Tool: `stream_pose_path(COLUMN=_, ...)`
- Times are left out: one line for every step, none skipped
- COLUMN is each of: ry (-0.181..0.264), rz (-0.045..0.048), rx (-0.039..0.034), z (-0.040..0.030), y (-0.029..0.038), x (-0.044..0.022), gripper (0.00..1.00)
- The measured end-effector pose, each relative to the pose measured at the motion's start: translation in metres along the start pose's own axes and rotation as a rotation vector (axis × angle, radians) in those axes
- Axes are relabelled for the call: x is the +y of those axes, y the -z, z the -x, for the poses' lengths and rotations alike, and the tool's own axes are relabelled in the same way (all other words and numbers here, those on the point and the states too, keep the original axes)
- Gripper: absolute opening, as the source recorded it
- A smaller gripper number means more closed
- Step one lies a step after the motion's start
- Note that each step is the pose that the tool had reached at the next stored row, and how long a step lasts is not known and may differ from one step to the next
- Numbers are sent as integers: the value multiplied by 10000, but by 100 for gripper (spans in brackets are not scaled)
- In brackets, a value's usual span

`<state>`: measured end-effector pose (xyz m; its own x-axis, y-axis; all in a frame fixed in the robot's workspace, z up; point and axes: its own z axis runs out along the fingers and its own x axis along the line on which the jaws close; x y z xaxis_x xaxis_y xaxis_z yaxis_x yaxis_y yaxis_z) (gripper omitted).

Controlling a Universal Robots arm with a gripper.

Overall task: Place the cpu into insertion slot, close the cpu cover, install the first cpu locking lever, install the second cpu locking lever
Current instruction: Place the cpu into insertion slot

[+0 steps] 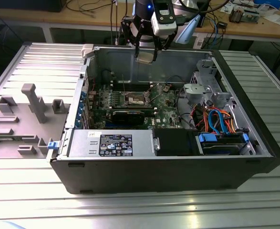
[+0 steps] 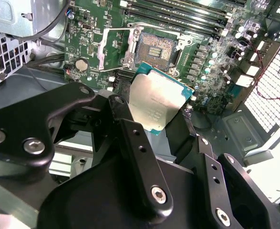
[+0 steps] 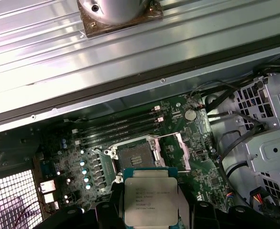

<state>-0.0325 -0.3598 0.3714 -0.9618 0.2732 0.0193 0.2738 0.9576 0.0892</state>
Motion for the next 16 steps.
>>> stream_pose_path(ry=0, rz=0, rx=0, z=0, y=0, x=0, gripper=54)
stream_pose_path(ry=-1, rz=0, rx=0, z=0, y=0, x=0, gripper=54)
stream_pose_path(ry=0, rz=1, rx=0, z=0, y=0, x=0, gripper=54)
stream_pose_path(ry=-1, rz=1, rx=0, z=0, y=0, x=0, gripper=54)
stream_pose_path(ry=-1, rz=0, rx=0, z=0, y=0, x=0, gripper=54)
stream_pose_path(ry=-3, rz=0, rx=0, z=0, y=0, x=0, gripper=54)
stream_pose_path(ry=-10, rz=0, rx=-1, z=0, y=0, x=0, gripper=54)
stream_pose_path(ry=-41, rz=1, rx=-4, z=0, y=0, x=0, gripper=54)
stream_pose_path(ry=-79, rz=2, rx=-7, z=0, y=0, x=0, gripper=54)
stream_pose_path(ry=-104, rz=2, rx=-9, z=0, y=0, x=0, gripper=54)
stream_pose_path(ry=-140, rz=3, rx=-12, z=0, y=0, x=0, gripper=54)
stream_pose_path(ry=-180, rz=4, rx=-16, z=0, y=0, x=0, gripper=54)
stream_pose_path(ry=-218, rz=5, rx=-19, z=0, y=0, x=0, gripper=54)
stream_pose_path(ry=-259, rz=5, rx=-23, z=0, y=0, x=0, gripper=54)
stream_pose_path(ry=-301, rz=6, rx=-27, z=0, y=0, x=0, gripper=54)
stream_pose_path(ry=-353, rz=7, rx=-31, z=0, y=0, x=0, gripper=54)
